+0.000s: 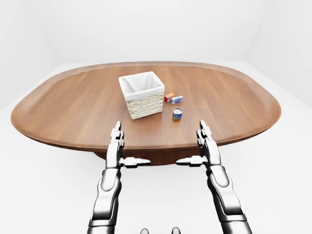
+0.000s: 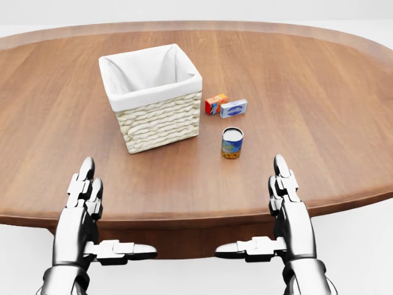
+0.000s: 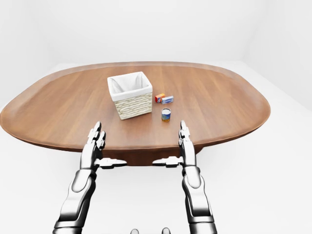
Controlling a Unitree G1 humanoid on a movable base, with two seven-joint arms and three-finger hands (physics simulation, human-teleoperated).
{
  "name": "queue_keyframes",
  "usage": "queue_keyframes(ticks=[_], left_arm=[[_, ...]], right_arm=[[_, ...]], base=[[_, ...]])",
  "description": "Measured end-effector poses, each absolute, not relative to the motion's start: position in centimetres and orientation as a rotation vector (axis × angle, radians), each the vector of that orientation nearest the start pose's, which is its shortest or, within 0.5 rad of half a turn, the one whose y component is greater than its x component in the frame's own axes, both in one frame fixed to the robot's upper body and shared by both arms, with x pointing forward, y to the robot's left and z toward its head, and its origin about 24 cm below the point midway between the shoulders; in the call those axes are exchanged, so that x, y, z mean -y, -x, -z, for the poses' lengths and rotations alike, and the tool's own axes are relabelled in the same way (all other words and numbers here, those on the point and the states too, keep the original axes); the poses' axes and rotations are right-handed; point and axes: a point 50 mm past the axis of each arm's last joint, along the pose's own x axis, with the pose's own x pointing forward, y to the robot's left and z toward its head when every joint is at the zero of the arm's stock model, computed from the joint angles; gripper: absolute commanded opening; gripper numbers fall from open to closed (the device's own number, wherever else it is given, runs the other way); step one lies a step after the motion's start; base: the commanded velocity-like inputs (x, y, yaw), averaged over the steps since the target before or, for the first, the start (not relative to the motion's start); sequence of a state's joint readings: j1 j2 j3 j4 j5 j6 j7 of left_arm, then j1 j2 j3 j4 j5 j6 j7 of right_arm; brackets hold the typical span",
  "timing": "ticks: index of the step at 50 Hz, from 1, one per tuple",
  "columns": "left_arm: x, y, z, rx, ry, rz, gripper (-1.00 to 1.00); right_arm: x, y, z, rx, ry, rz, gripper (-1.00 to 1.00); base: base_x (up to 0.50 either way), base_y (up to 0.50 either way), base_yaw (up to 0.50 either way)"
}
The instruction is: Pick up the alphabet soup and put it in the basket.
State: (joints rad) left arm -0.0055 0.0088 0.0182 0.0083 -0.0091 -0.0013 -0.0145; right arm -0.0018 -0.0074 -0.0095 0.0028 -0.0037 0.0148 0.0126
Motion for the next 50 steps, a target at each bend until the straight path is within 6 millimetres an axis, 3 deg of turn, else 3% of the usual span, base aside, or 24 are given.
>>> queue_keyframes(ticks=[12,23,50], left_arm=[[-16.2,-25.5,-4.3,0.002,0.003,-0.014,1.0],[-17.1,-24.5,-5.8,0.057,-0.001,-0.047,1.0],[-19.2,-18.2,-11.7,0.282,0.011,-0.149,1.0]], right_arm=[[15.5,-25.6,-3.6,-0.054,0.023,-0.006,1.0],[15.5,-25.7,-3.4,-0.071,0.026,-0.013,1.0],[15.5,-25.5,-3.5,-0.074,0.022,-0.02,1.0]], base=[[0.0,0.0,0.0],[0.15,0.0,0.0],[0.24,0.0,0.0]])
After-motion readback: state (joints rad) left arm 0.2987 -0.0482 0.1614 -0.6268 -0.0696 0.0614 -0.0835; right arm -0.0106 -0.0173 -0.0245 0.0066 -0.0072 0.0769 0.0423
